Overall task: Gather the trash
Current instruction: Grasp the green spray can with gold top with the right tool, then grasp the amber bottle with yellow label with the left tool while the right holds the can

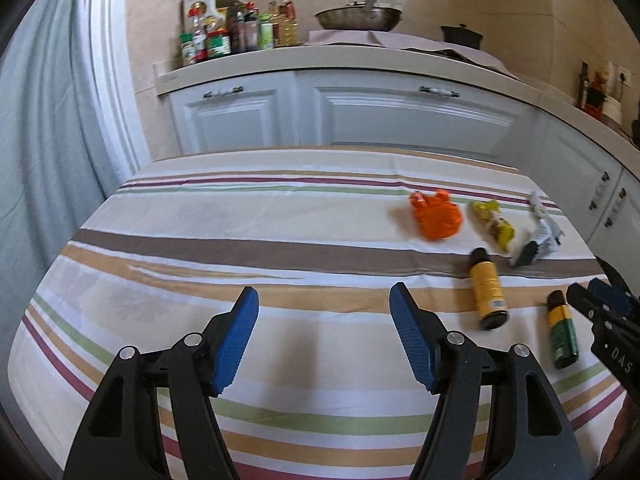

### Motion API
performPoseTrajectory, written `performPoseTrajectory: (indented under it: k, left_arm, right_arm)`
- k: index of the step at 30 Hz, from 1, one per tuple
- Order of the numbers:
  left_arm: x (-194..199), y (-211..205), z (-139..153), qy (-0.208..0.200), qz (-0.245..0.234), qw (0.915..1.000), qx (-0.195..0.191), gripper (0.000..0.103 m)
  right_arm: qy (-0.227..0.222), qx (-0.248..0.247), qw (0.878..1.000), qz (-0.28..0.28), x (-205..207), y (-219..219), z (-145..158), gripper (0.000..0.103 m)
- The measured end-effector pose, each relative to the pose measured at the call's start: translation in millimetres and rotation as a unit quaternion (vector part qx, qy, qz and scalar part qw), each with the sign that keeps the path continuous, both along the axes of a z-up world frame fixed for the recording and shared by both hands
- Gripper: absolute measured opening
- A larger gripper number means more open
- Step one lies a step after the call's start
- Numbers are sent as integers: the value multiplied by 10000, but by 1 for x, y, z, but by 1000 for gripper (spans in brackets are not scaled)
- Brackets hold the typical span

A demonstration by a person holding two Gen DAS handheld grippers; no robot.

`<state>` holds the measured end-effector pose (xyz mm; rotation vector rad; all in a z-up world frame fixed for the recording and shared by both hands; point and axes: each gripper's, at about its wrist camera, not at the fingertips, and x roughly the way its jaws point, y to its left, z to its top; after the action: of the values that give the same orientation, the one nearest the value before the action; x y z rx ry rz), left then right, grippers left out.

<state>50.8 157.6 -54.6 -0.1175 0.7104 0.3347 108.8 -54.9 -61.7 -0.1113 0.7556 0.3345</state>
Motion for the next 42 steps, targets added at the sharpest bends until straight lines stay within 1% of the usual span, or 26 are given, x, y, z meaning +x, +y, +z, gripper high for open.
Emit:
performPoseTrajectory:
  k: [5, 12, 13, 14, 16, 19, 28, 34, 42]
  left_arm:
    - [-1, 14, -3, 34, 117, 9999, -37, 67]
    - [-2, 24, -8, 76, 207, 9997, -146, 67]
    - [-2, 24, -8, 73, 192, 9997, -161, 67]
    - [-2, 23, -8, 70, 179, 9997, -167, 67]
    - [-2, 21, -7, 55, 137, 9997, -178, 67]
    - [0, 16, -7, 57, 55, 9997, -209, 67]
    - [14, -17, -7, 95, -337, 9989, -299, 67]
    - [27, -49, -7, 144, -691, 9971, -293, 67]
    - [52, -80, -10, 254, -977, 9946, -258, 67]
  right_arm:
    - [205, -193, 9996, 47, 1, 13, -9, 39]
    - [498, -360, 9981, 53, 3, 17, -19, 39]
    - [539, -375, 9978, 63, 3, 17, -20, 37]
    - [551, -381, 9977, 59, 2, 17, -21, 32]
    - [572, -371, 9977, 57, 2, 16, -22, 25]
    - [575, -363, 9977, 38, 2, 14, -21, 25]
    - [438, -319, 9984, -174, 8, -9, -17, 24]
    - [366, -244, 9981, -441, 19, -36, -14, 24]
    - [272, -130, 9968, -744, 32, -74, -11, 24]
